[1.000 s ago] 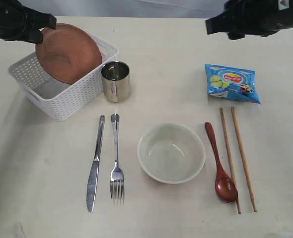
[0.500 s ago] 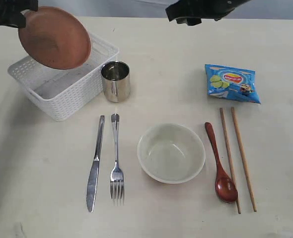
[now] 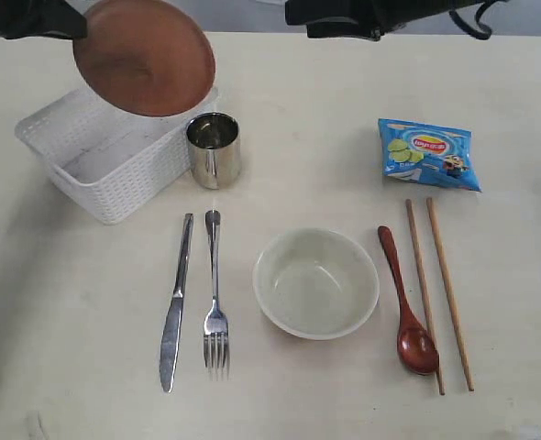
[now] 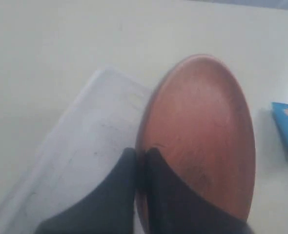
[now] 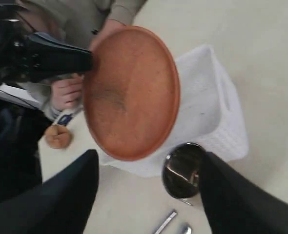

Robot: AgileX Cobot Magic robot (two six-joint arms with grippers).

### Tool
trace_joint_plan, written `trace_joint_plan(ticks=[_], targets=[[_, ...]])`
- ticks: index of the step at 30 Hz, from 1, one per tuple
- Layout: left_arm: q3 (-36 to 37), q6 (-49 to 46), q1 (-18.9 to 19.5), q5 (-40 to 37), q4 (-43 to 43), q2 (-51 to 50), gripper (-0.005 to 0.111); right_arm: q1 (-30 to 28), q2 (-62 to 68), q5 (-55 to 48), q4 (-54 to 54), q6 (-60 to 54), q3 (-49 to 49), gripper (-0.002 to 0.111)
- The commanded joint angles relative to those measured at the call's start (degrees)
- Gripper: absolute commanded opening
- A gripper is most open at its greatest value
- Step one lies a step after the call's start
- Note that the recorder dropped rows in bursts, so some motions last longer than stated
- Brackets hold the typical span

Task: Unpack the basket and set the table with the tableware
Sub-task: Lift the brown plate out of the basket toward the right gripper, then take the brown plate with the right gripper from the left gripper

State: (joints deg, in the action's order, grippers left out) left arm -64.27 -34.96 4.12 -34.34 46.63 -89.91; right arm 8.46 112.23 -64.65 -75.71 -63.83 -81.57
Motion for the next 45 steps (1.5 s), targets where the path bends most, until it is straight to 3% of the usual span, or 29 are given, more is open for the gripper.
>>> trace_joint_plan(ticks=[1,11,16,19,20,22,25,28,32,34,41,45], targets=[[-0.46,-6.51,0.01,-2.93,8.3,0.61,0.0,-0.27,2.61,-5.32,-8.07,-5.06,-0.5,0.068],[-0.46,-15.63,-0.13,-9.53,19.59,0.61,0.0,0.88,6.19,-5.32,-9.19,-8.3,-0.35,0.068],[-0.21,-16.22,-0.51,-9.64,19.91,0.61,0.0,4.56,6.27,-5.32,-9.4,-9.07,-0.35,0.067],[-0.21,-16.32,-0.51,-9.65,19.91,0.61,0.0,5.99,6.27,-5.32,-9.52,-8.95,-0.35,0.037],[-0.21,-16.43,-0.51,-9.65,19.91,0.61,0.0,6.04,6.27,-5.32,-9.52,-8.08,-0.35,0.021],[-0.21,-16.43,-0.51,-9.65,19.91,0.61,0.0,5.93,6.27,-5.32,-9.52,-5.9,-0.35,0.0],[-0.21,-16.05,-0.51,-9.65,19.91,0.61,0.005,5.93,6.27,-5.32,-9.52,-3.86,-0.35,0.0],[-0.21,-16.06,-0.51,-9.53,19.91,0.61,0.023,4.97,6.27,-5.32,-9.52,-2.52,-0.35,0.0],[-0.21,-16.06,-0.51,-9.53,19.91,0.61,0.056,0.61,6.27,-5.32,-7.3,1.23,-0.35,0.0],[-0.21,-16.06,-0.51,-9.37,19.91,0.61,0.065,-1.75,6.27,-5.32,-5.32,3.41,-0.35,0.0],[-0.21,-16.06,-0.51,-9.13,19.91,0.61,0.063,-12.1,6.27,-5.32,3.53,11.98,-0.26,0.0],[-0.21,-16.06,-0.51,-8.91,19.91,0.61,0.062,-13.63,6.33,-5.32,10.21,16.54,1.38,0.0]])
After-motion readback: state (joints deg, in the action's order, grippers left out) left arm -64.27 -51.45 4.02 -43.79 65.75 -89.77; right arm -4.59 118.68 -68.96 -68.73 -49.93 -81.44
